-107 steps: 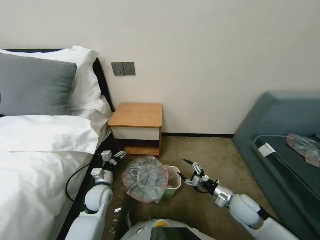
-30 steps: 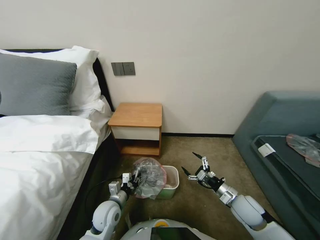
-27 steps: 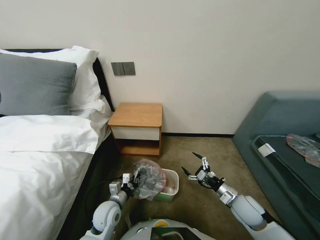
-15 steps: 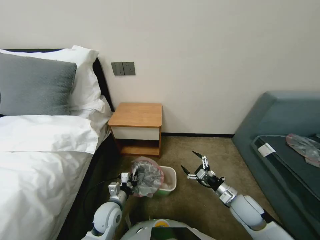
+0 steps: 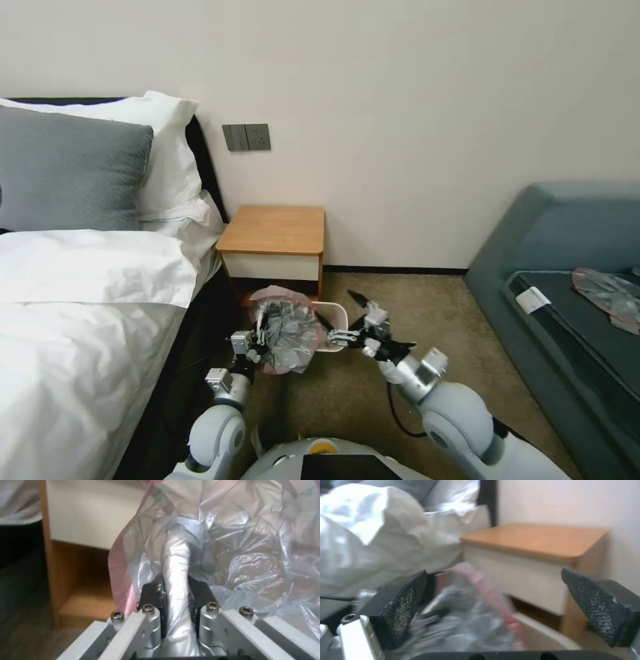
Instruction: Pick up the garbage bag from the table and place it over the trash can.
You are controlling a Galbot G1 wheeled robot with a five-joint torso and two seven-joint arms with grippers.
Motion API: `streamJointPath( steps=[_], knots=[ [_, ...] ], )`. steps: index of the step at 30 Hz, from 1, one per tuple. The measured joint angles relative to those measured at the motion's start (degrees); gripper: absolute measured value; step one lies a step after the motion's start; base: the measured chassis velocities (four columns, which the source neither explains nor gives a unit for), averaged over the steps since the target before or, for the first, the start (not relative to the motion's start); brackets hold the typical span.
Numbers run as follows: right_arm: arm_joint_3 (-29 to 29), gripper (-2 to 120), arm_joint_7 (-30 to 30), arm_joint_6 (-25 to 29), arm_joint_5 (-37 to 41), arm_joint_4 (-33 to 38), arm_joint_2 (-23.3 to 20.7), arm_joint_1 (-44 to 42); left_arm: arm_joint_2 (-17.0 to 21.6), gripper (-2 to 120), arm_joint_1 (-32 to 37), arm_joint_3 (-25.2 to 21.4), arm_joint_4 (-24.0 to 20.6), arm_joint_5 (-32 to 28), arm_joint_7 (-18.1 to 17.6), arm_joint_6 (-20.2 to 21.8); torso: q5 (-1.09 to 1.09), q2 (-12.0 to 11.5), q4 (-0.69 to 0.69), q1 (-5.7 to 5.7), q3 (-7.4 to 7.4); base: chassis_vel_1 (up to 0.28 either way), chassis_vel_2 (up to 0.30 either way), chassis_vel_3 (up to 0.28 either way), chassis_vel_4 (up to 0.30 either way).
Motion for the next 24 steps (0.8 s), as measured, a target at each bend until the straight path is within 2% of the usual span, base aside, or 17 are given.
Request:
streamJointPath(
  steps=[1,2,5,10,18,19,24],
  knots=[
    [-2.5,100,0.4,-2.8,3.7,-0.6,-0.7,4.2,-0.4,9,-0.1,0.0,-0.3,-0.1,1.0,-1.1,-0.01,0.0,0.01,0.0,0.0,0.0,0.0,0.0,0.0],
    [-2.5,100,0.4,-2.8,3.7,-0.6,-0.7,4.2,-0.4,9,-0.1,0.0,-0.3,-0.1,1.0,-1.1,-0.01,0.0,0.01,0.0,0.0,0.0,0.0,0.0,0.0],
    [-7.6,100,1.0,-5.4,6.4,-6.2,-2.4,13.7,-0.9,9,0.5,-0.4,-1.4,-0.2,2.4,-2.1,0.01,0.0,0.01,0.0,0.0,0.0,0.0,0.0,0.0],
    [-9.5,100,1.0,-5.4,5.5,-9.8,-3.8,17.0,-1.0,9,1.2,-0.7,-1.6,0.2,2.6,-2.3,0.0,0.0,0.0,0.0,0.0,0.0,0.0,0.0,0.0],
    [-12.0,96,0.8,-5.2,4.4,-11.7,-3.6,19.7,-1.2,9,1.1,-0.5,-1.6,0.4,2.7,-2.3,0.0,0.0,0.0,0.0,0.0,0.0,0.0,0.0,0.0],
    [-12.5,91,0.7,-5.1,4.0,-12.1,-3.3,20.3,-1.2,9,1.1,-0.4,-1.6,0.4,2.8,-2.3,0.0,0.0,0.0,0.0,0.0,0.0,0.0,0.0,0.0],
    [-14.1,76,0.5,-4.9,2.6,-13.3,-2.4,21.7,-1.2,9,1.2,-0.4,-1.4,0.5,2.8,-2.1,0.01,0.0,0.0,0.0,0.0,0.0,0.0,0.0,0.0]
  ],
)
